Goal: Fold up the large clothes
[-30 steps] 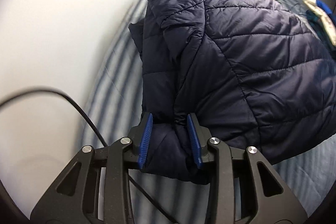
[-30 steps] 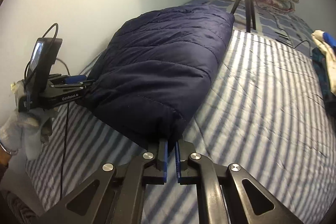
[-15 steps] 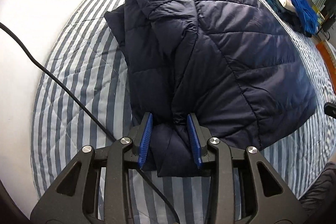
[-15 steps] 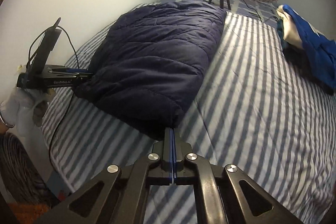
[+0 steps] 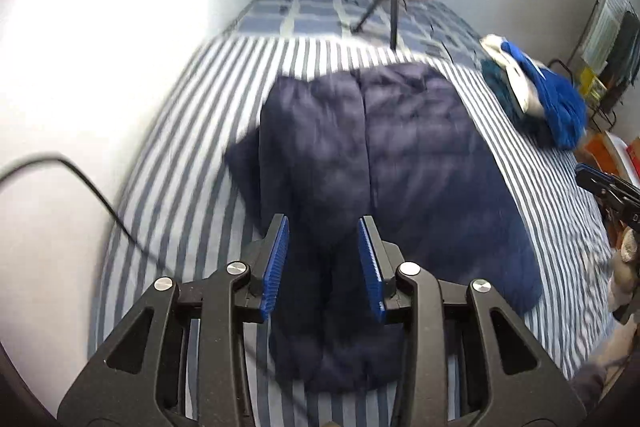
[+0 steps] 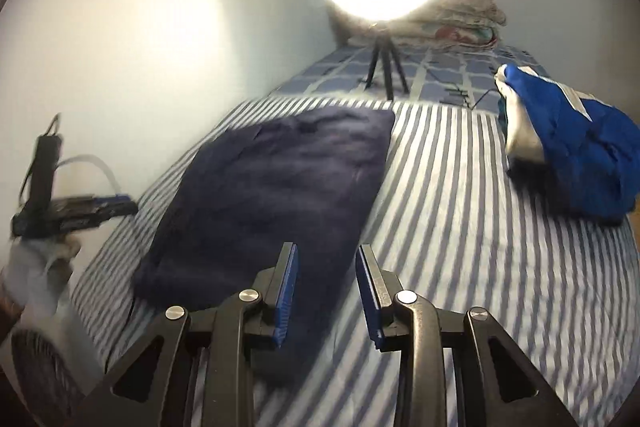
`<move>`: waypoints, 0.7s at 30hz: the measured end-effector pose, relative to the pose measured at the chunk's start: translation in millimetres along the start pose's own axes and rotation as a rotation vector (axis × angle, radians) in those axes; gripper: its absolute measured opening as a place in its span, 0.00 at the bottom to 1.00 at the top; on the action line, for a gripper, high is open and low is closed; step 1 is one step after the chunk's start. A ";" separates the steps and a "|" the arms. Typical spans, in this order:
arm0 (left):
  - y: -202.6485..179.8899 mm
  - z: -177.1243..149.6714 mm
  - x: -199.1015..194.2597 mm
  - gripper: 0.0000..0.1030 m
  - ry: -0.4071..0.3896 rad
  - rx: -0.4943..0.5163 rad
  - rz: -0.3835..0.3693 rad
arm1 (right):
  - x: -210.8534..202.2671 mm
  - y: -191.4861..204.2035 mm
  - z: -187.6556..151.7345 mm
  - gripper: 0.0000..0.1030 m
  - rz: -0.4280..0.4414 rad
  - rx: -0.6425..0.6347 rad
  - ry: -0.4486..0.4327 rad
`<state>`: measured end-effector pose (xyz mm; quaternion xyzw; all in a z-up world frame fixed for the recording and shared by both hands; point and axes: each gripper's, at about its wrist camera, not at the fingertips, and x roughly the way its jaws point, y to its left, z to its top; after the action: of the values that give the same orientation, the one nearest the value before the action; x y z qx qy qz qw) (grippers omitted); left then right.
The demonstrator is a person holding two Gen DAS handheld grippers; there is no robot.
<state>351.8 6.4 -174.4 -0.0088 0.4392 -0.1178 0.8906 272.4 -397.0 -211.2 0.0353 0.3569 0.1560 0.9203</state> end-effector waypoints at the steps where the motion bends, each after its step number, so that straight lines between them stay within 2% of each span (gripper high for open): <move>1: 1.0 9.3 7.8 0.41 -0.007 0.004 0.006 | 12.3 -0.7 9.8 0.31 -0.010 -0.009 -0.004; 3: 1.3 28.6 29.7 0.43 -0.020 0.012 0.031 | 46.3 3.3 31.5 0.31 -0.044 -0.032 0.006; 6: 7.5 44.7 65.9 0.43 -0.002 -0.002 0.069 | 92.3 3.5 49.8 0.31 -0.053 -0.001 0.028; 9: 12.6 43.0 104.6 0.43 0.048 0.025 0.136 | 131.4 6.4 54.3 0.31 -0.058 0.008 0.072; 11: 21.2 33.5 124.5 0.44 0.090 0.026 0.151 | 152.4 11.2 50.0 0.31 -0.045 0.006 0.120; 14: 37.9 20.4 138.5 0.52 0.107 -0.025 0.121 | 179.5 21.1 37.6 0.34 -0.035 -0.035 0.178; 16: 47.4 19.0 139.6 0.52 0.109 -0.061 0.082 | 186.9 23.1 34.1 0.34 -0.039 -0.041 0.220; 20: 71.3 25.0 117.2 0.53 0.091 -0.131 -0.003 | 168.9 15.7 43.8 0.36 -0.009 -0.029 0.204; 21: 81.8 25.6 107.0 0.55 0.081 -0.161 -0.037 | 157.8 11.2 45.0 0.43 0.006 -0.016 0.181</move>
<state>451.2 60.4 -251.9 -0.0834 0.4828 -0.0989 0.8661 409.5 -335.0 -277.7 0.0147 0.4372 0.1642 0.8841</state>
